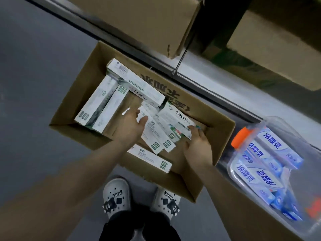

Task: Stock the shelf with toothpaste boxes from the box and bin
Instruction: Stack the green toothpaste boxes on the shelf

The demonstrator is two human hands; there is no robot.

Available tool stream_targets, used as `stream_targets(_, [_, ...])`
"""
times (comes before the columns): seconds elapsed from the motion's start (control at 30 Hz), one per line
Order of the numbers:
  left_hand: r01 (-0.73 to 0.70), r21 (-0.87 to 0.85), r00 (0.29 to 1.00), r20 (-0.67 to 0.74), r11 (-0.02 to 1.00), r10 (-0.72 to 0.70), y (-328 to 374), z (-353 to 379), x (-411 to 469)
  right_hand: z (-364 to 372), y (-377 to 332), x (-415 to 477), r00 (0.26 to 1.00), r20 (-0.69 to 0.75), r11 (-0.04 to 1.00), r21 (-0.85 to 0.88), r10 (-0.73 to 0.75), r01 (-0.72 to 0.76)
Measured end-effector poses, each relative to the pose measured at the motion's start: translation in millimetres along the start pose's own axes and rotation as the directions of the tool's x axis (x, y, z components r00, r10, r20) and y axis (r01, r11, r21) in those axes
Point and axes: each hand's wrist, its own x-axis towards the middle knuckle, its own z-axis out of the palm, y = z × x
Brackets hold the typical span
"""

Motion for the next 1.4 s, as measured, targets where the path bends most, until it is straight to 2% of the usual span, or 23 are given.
stream_targets(0.27, [0.118, -0.295, 0.989, -0.049, 0.948, -0.138, -8.8, 42.0, 84.5, 52.5, 32.6, 66.0, 0.996, 0.064, 0.998, -0.026, 0.055, -0.053])
stream_targets(0.47, [0.228, -0.563, 0.949, -0.055, 0.794, -0.311, -11.4, 43.6, 131.2, 67.3, 42.4, 99.7, 0.989, 0.123, 0.994, -0.082, 0.081, -0.072])
stream_targets(0.57, [0.286, -0.620, 0.932, 0.002, 0.731, -0.363, -16.0, 38.0, 144.9, 72.0, 45.1, 106.7, 0.977, 0.179, 0.990, -0.105, 0.115, -0.097])
stream_targets(0.63, [0.320, -0.651, 0.922, 0.048, 0.688, -0.384, -18.2, 36.7, 145.6, 70.6, 44.9, 108.5, 0.975, 0.174, 0.986, -0.118, 0.137, -0.117])
stream_targets(0.77, [0.299, -0.657, 0.933, 0.049, 0.692, -0.356, -28.3, 35.2, 127.5, 63.6, 40.2, 102.0, 0.973, 0.183, 0.988, -0.094, 0.142, -0.126])
stream_targets(0.87, [0.302, -0.702, 0.932, 0.075, 0.645, -0.354, -34.3, 23.0, 103.8, 57.3, 33.1, 82.3, 0.970, 0.204, 0.991, -0.068, 0.129, -0.117])
stream_targets(0.97, [0.291, -0.753, 0.934, 0.092, 0.590, -0.344, -33.3, -0.4, 70.1, 43.2, 20.2, 54.5, 0.969, 0.208, 0.988, 0.050, 0.130, -0.144])
stream_targets(1.03, [0.307, -0.734, 0.926, 0.084, 0.605, -0.367, -26.8, -19.0, 40.3, 26.4, 5.9, 35.1, 0.956, 0.241, 0.962, 0.172, 0.167, -0.212])
stream_targets(1.1, [0.307, -0.670, 0.933, 0.072, 0.676, -0.352, -17.5, -32.8, 11.2, 10.6, -6.6, 18.0, 0.937, 0.281, 0.919, 0.270, 0.209, -0.286])
stream_targets(1.23, [0.269, -0.527, 0.963, 0.123, 0.806, -0.241, 9.6, -64.7, -46.3, -36.0, -33.7, -15.5, 0.908, 0.352, 0.878, 0.330, 0.227, -0.347])
stream_targets(1.4, [0.294, -0.434, 0.951, 0.222, 0.851, -0.216, 51.3, -103.2, -101.3, -108.4, -63.1, -60.5, 0.900, 0.380, 0.813, 0.442, 0.212, -0.378])
